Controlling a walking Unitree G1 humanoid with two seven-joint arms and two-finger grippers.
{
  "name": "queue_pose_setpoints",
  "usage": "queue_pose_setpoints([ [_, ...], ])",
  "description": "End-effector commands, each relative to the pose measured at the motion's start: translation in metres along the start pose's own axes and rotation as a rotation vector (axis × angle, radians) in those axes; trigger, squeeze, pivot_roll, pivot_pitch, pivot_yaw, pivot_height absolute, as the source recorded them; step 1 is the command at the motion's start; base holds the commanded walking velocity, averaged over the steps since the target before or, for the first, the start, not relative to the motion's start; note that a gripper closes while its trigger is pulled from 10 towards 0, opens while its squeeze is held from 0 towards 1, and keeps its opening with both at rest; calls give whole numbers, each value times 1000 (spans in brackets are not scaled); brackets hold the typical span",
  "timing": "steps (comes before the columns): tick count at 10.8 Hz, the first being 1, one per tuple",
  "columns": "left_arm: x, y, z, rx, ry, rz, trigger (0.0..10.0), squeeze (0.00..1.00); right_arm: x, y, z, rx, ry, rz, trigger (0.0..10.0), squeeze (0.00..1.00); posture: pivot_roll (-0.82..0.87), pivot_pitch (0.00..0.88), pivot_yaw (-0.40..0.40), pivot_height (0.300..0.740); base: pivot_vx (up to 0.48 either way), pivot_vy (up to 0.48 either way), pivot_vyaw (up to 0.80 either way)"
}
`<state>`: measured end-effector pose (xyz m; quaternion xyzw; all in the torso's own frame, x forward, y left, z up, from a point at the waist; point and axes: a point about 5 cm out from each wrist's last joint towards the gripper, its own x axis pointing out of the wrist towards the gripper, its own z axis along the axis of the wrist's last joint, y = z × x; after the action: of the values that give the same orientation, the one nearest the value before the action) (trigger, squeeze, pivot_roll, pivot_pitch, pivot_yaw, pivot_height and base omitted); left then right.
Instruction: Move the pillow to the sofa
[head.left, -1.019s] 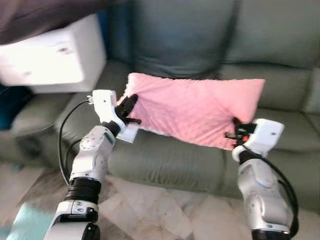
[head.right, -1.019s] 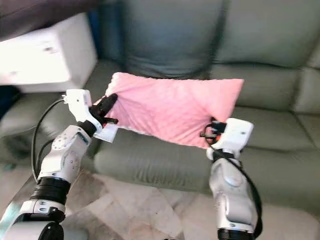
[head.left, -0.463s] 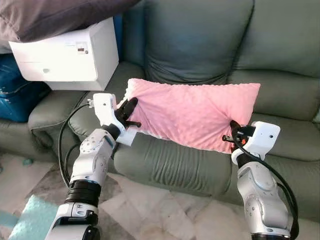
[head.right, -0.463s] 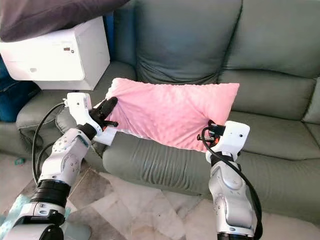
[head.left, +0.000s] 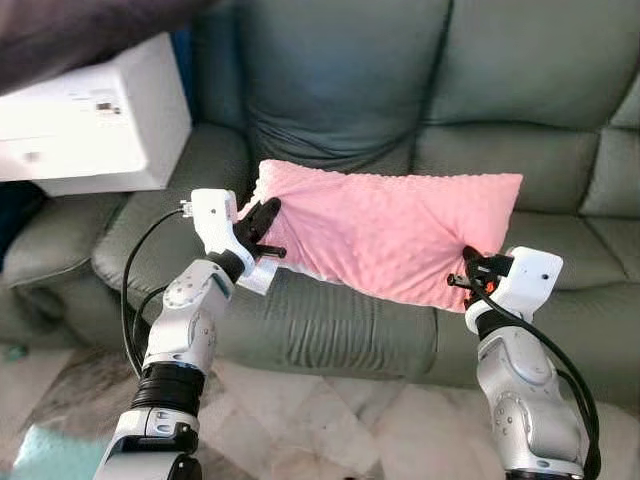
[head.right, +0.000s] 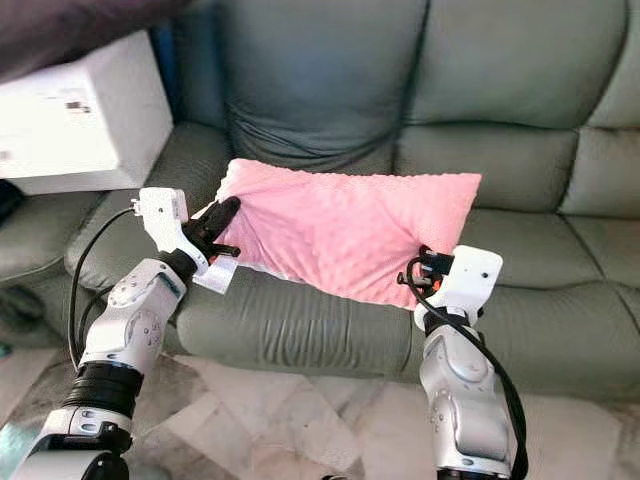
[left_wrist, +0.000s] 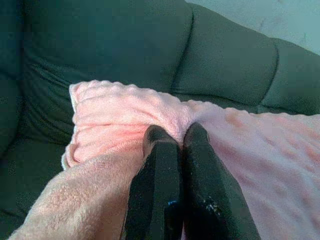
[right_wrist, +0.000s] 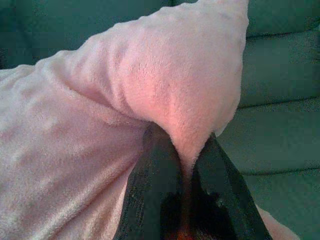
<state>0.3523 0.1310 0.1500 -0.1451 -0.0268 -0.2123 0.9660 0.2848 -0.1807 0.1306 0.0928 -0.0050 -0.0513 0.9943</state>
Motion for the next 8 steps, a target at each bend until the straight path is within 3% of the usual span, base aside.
queue_pose_setpoints([
  [1,-1,0,5,-2,-24,-1,10000,0,-2,-1,8,0,-29,-3,10000,0,-176,88,-2,740,0,0,-800],
  [5,-1,-2,5,-11,-16,-8,10000,0,-2,-2,8,4,-26,-4,10000,0,-176,90,-3,740,0,0,-739],
  [7,-1,-3,4,-10,-13,-12,10000,0,-2,-3,8,3,-24,-4,10000,0,-176,91,-3,740,0,0,0],
  [8,-1,-3,4,-11,-12,-13,10000,0,-2,-2,6,27,-10,-5,10000,0,-176,91,-4,740,0,0,-800],
])
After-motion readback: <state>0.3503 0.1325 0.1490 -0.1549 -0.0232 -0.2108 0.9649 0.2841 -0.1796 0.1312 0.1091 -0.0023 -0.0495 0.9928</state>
